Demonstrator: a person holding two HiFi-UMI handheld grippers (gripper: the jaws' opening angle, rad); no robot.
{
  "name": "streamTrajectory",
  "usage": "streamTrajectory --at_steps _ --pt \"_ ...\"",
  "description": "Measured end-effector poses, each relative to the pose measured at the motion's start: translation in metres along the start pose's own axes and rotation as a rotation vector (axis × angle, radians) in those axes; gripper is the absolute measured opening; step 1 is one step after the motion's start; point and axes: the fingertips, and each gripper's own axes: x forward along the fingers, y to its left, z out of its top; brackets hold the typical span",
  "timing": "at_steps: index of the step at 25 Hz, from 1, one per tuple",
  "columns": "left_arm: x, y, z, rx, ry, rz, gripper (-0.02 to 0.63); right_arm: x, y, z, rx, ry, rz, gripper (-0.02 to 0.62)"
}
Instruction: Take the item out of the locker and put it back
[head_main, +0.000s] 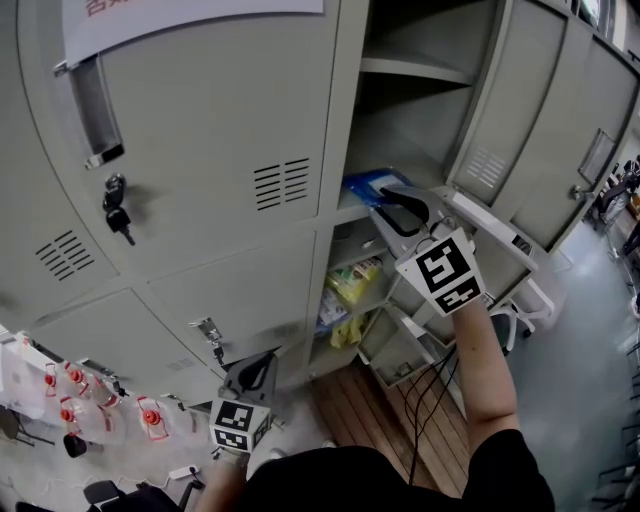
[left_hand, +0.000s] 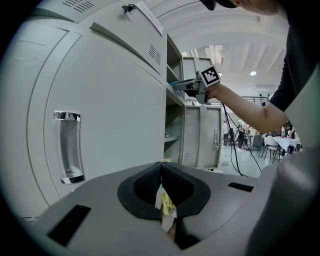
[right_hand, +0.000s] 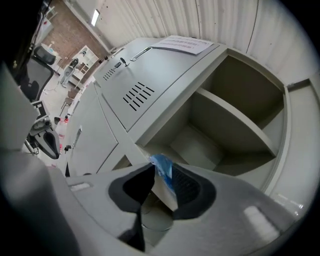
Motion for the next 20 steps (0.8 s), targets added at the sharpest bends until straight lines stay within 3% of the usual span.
streamTrajectory --at_steps 11,20 --pt "0.002 0.0 -0.001 -0.03 -0.009 0.016 0.008 0.014 0.019 -0.011 -0.067 0.08 0.117 0.26" --pt "-0.002 0.004 -0.007 -0.047 -0.002 0.035 0.008 0.03 0.022 -0.019 -0.135 0.134 0.136 0.328"
